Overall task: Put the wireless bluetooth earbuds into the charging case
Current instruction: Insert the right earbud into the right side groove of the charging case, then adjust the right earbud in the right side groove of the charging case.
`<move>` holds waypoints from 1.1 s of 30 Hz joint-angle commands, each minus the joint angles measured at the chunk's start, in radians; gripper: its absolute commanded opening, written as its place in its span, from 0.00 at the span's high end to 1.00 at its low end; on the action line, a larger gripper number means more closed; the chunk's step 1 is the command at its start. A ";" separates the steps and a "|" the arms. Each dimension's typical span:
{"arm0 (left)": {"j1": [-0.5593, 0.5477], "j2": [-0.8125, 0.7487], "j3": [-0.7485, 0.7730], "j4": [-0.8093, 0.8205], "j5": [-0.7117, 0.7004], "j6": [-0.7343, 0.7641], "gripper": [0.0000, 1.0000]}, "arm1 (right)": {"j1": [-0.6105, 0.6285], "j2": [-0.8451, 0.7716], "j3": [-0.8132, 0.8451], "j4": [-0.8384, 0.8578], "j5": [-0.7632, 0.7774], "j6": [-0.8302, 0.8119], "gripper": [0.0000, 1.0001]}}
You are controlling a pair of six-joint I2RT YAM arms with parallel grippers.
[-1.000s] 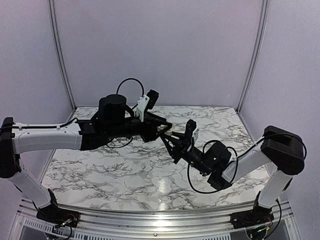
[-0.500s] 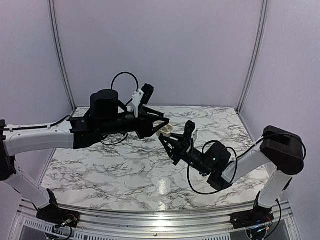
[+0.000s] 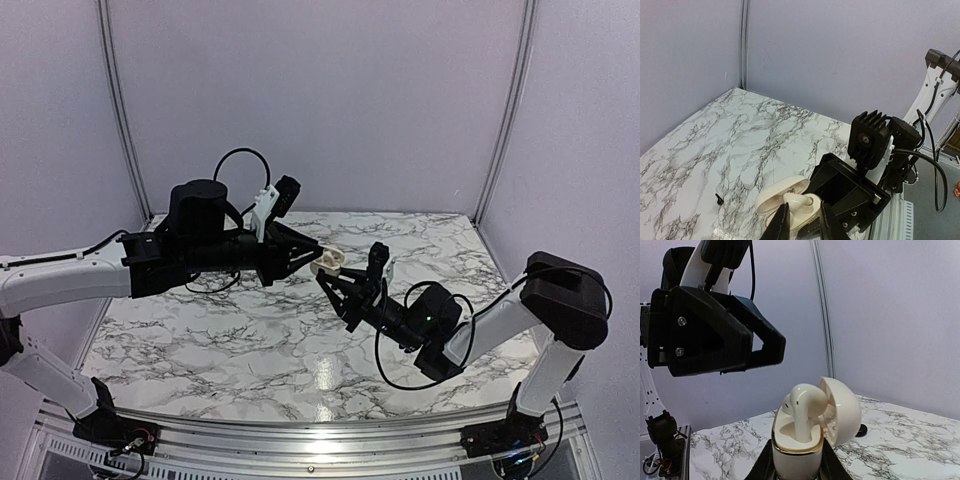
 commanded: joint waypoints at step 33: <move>0.011 0.050 0.061 -0.074 0.045 -0.008 0.78 | 0.009 0.020 0.037 0.023 -0.060 0.008 1.00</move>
